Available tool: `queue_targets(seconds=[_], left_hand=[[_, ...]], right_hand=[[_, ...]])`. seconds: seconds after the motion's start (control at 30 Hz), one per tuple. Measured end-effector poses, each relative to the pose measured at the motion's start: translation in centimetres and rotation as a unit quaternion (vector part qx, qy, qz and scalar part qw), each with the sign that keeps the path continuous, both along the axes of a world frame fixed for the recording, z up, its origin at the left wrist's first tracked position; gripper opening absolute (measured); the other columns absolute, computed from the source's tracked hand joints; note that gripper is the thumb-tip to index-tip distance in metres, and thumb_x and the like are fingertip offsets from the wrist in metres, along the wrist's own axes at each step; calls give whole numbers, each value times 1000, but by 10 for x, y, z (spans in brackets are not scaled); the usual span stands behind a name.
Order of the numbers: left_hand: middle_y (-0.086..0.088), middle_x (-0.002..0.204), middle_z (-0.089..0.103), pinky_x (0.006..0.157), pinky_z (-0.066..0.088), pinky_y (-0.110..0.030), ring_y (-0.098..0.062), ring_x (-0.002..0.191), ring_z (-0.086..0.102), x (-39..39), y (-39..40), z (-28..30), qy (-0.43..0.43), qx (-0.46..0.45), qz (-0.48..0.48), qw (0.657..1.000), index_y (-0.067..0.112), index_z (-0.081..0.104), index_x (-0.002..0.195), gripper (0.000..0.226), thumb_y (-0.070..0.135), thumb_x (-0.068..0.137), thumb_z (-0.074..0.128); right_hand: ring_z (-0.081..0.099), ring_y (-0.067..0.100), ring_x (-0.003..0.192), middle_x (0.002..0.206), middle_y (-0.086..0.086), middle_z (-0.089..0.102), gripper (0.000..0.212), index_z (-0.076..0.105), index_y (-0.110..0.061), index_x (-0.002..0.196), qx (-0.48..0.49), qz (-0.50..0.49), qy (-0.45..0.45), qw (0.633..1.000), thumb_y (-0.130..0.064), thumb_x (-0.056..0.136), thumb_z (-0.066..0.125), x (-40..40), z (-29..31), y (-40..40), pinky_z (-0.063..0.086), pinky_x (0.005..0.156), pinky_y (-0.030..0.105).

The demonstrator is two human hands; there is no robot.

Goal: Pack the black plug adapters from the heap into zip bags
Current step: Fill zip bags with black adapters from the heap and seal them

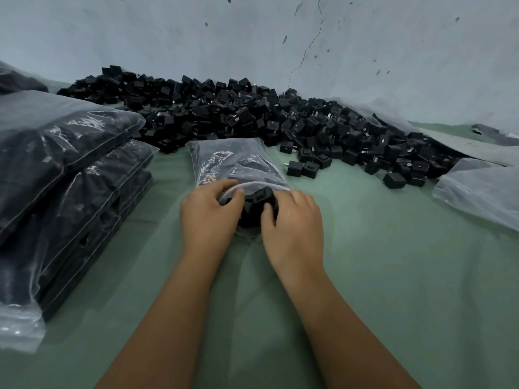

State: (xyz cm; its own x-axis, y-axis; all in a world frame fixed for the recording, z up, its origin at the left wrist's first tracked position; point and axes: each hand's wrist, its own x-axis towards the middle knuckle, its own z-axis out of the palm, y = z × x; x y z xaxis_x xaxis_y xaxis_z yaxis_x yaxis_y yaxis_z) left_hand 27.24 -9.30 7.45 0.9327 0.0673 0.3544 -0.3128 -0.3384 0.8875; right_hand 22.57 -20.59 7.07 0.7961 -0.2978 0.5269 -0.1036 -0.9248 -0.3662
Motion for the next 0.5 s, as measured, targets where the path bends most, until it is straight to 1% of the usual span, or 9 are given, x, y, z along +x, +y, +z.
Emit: queue_targets(seconds=[0.07,0.13,0.23,0.27,0.33,0.4,0.47,0.5], left_hand=[[13,88,73,89,51,-38,-10,90,65,1,0,-1,-13,56,6,998,27,76,99,19,21,85,65],[9,88,73,88,50,-40,-15,88,65,1,0,-1,-13,76,9,997,26,76,98,18,20,87,63],[11,87,73,83,50,-35,-11,84,64,0,0,1,-13,73,15,997,27,76,98,19,21,89,60],[11,88,73,84,50,-35,-10,84,64,0,0,1,-13,70,15,997,27,76,98,19,22,90,59],[10,90,74,86,51,-37,-10,86,64,-1,0,2,-13,59,14,998,27,76,99,20,22,91,59],[10,90,74,87,51,-39,-11,88,65,-1,0,1,-13,50,12,999,27,77,98,20,22,91,59],[12,89,73,87,51,-40,-10,88,65,-1,0,1,-15,41,12,999,28,76,97,20,22,90,59],[12,87,73,86,52,-40,-9,87,65,0,0,1,-17,38,13,999,29,76,97,20,22,90,59]], right_hand=[[50,22,97,102,1,61,27,57,-15,115,-20,-15,20,999,-18,88,50,-1,2,1,36,88,28],[52,23,90,95,2,62,35,57,-19,118,-37,-14,12,999,-17,83,52,-5,4,4,40,83,31],[54,24,86,90,3,61,41,63,-28,119,-46,-8,-10,999,-29,79,51,-10,6,10,42,81,33],[54,24,87,90,4,61,40,65,-30,117,-56,-9,-3,998,-32,80,50,-10,6,11,42,82,33],[55,26,88,88,5,61,31,70,-29,106,-72,-16,16,997,-35,81,52,-10,5,12,42,83,34],[56,28,86,84,7,61,25,72,-26,99,-81,-25,29,996,-32,80,58,-9,3,12,43,81,35],[56,29,88,87,8,62,28,70,-24,105,-81,-14,24,996,-27,79,60,-9,1,10,44,82,36],[54,29,93,94,8,61,33,67,-25,112,-74,9,25,997,-24,80,59,-8,1,9,43,86,36]])
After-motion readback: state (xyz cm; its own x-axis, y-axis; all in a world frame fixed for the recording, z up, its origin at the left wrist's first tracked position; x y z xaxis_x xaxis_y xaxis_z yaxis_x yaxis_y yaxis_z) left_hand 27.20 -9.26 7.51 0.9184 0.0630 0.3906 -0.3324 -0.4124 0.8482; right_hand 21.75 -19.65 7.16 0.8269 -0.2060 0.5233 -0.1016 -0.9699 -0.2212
